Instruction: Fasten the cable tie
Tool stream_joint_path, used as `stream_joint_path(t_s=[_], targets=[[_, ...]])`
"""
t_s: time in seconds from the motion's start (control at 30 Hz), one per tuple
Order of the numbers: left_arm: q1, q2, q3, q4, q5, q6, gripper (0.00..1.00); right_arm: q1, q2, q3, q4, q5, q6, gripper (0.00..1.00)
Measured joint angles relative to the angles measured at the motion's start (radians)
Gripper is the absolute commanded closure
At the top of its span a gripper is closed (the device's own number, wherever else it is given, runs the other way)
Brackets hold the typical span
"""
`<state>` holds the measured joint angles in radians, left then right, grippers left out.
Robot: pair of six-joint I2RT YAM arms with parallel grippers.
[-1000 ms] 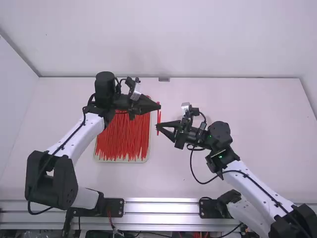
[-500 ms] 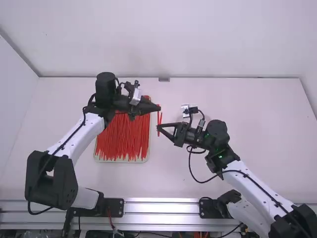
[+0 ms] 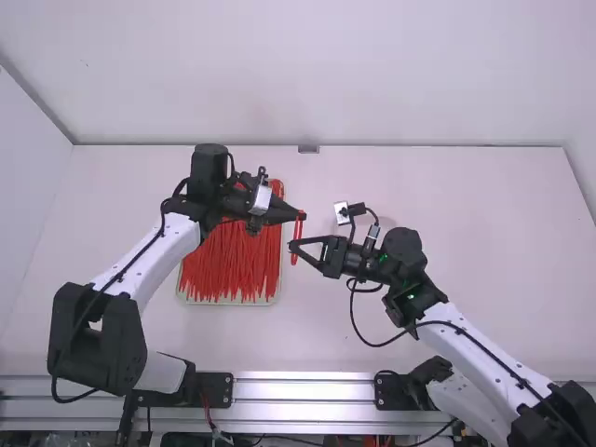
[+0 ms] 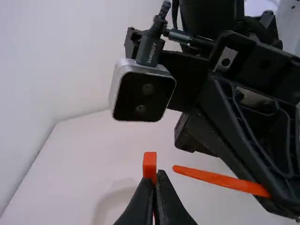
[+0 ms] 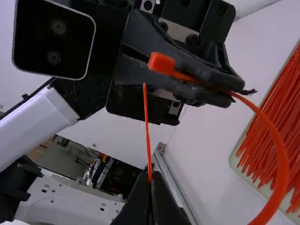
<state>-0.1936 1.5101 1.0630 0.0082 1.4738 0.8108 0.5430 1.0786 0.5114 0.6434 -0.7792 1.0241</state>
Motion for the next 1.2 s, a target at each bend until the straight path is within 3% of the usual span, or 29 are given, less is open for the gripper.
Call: stream_joint_path(t_s=[1.2], targets=[[0.003,0.000,0.000,0.004,0.000,0.048,0.98,-0.029,0.000,0.000,-0.004,0.024,0.032,1.00]])
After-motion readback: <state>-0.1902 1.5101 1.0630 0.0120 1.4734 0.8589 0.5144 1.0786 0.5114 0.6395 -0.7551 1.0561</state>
